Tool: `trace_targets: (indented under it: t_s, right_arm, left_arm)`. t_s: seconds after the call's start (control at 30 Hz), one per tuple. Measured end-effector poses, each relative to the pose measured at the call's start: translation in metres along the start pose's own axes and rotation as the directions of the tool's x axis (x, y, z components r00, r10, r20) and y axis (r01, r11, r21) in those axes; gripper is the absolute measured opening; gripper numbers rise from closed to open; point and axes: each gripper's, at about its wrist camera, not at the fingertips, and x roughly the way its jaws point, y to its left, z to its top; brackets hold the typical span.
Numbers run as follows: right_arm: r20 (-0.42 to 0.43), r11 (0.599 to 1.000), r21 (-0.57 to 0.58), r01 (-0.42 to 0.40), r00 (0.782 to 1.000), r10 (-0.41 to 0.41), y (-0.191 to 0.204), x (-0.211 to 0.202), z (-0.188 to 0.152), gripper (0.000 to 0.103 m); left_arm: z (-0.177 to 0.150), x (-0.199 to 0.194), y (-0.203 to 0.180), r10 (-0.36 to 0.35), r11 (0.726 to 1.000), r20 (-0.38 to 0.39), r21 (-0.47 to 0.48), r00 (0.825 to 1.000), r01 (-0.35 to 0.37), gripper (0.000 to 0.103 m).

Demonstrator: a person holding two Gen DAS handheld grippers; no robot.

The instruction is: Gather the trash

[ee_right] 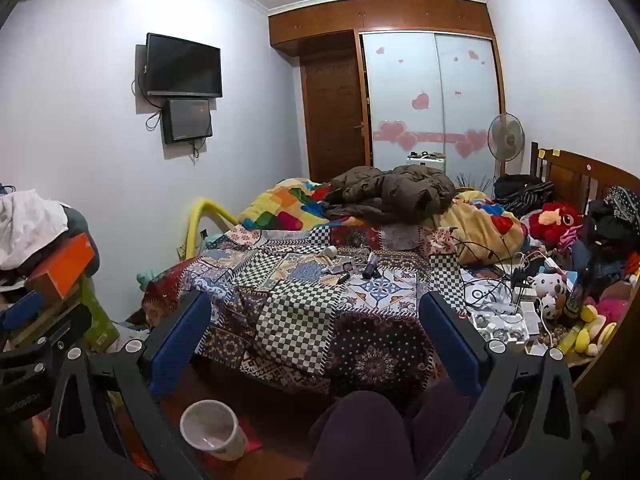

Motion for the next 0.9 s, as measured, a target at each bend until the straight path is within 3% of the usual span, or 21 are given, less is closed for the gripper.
trace_targets:
  t_s: [0.9]
  right_arm:
    - [-0.012, 1.0, -0.009, -0.013, 1.0, 0.013, 0.0052, -0.0001, -0.0024, 0.103]
  left_arm:
    - [-0.0022, 0.0006, 0.0027, -0.005, 1.0, -0.008, 0.014, 1.0, 0.005, 0.103]
